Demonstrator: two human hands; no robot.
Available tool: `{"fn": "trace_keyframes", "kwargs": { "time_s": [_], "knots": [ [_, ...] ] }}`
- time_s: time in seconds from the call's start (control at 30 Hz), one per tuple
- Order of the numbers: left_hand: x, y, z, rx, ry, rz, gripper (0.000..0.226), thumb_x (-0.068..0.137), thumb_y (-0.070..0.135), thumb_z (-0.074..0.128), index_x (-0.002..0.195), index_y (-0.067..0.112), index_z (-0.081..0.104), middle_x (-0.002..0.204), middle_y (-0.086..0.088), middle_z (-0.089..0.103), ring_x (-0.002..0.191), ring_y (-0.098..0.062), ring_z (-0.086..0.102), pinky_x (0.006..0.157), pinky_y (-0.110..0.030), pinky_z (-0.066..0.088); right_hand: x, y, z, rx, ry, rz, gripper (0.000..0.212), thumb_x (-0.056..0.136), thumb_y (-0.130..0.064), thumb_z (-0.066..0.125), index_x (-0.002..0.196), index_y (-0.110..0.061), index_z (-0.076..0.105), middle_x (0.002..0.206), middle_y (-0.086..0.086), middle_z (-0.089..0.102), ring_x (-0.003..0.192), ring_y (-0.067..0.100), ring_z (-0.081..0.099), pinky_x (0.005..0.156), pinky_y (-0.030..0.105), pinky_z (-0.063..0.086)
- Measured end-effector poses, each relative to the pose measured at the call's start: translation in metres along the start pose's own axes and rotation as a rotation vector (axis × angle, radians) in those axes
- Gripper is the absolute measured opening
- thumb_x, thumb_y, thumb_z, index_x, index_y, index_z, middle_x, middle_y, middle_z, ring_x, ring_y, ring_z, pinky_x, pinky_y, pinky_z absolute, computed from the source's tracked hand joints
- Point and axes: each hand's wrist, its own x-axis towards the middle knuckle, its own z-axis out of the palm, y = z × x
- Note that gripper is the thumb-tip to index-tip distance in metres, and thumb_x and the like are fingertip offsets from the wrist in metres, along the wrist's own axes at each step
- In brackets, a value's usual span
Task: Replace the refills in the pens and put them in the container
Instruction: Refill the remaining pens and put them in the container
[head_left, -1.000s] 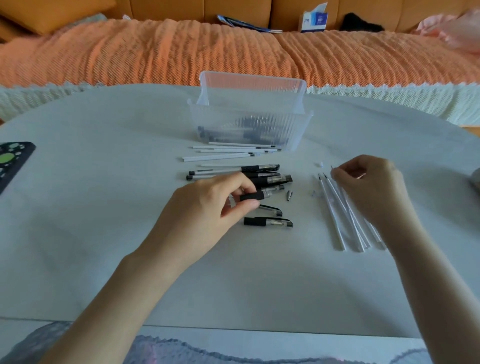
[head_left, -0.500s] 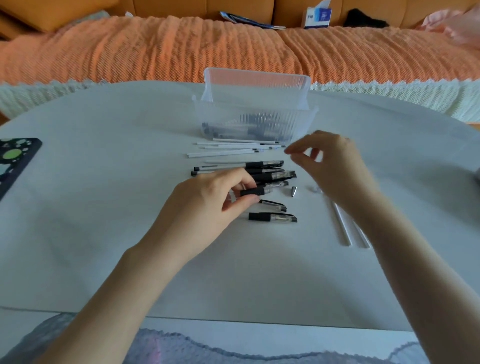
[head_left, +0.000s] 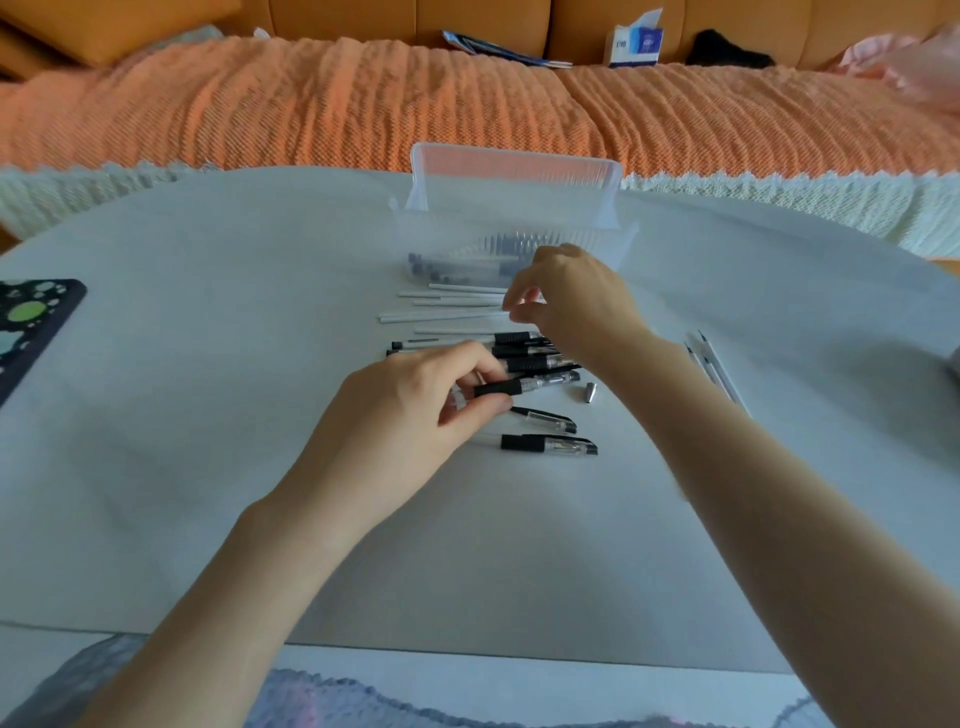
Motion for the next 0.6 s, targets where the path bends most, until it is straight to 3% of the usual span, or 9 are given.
{"fn": "trace_keyframes", "kwargs": {
  "time_s": [0.1,0.23,0.33,0.47,0.6],
  "knots": [
    [0.000,-0.001,-0.001,0.001,0.005,-0.015,0.011,0.082,0.040,0.065,0.089,0.033,0.061,0.073,0.024,0.056,0.073,-0.005,0.054,0.061,-0.026,0.047,0.000,-0.001,0.001,-0.048,-0.025,-0.016,0.013,0.084,-0.022,0.067,0.096,-0.021,0.070,0.108,0.000,0.061,0.112,0.017,0.050,0.085,0.028,0.039],
    [-0.001,-0.003,-0.004,0.002,0.005,-0.028,0.011,0.082,0.041,0.064,0.089,0.033,0.060,0.074,0.025,0.056,0.074,-0.005,0.053,0.061,-0.024,0.045,-0.001,0.000,0.005,-0.004,-0.019,0.007,0.008,0.084,-0.020,0.067,0.091,-0.016,0.069,0.103,-0.001,0.061,0.108,0.017,0.051,0.080,0.027,0.038],
    [0.000,-0.003,-0.004,-0.005,0.009,-0.033,0.011,0.083,0.039,0.064,0.090,0.031,0.061,0.075,0.020,0.058,0.074,-0.006,0.053,0.062,-0.028,0.047,-0.006,0.002,-0.001,0.052,0.018,0.070,0.007,0.088,-0.019,0.062,0.093,-0.016,0.067,0.097,-0.002,0.063,0.094,0.015,0.054,0.072,0.025,0.037],
    [0.001,-0.006,-0.005,-0.016,0.007,-0.048,0.011,0.086,0.038,0.058,0.093,0.029,0.059,0.074,0.017,0.062,0.060,0.001,0.052,0.063,-0.031,0.050,-0.028,0.006,-0.028,0.303,0.130,0.146,0.007,0.086,-0.011,0.060,0.085,-0.016,0.064,0.075,-0.006,0.066,0.075,0.016,0.061,0.072,0.032,0.048],
    [0.002,-0.009,-0.006,-0.084,0.008,-0.070,0.009,0.092,0.037,0.048,0.096,0.033,0.055,0.073,0.018,0.061,0.057,-0.005,0.056,0.063,-0.034,0.050,-0.068,0.008,-0.040,0.475,0.104,0.164,0.014,0.085,-0.006,0.060,0.079,-0.018,0.061,0.069,-0.008,0.065,0.060,0.007,0.055,0.060,0.019,0.043]
  ]
}}
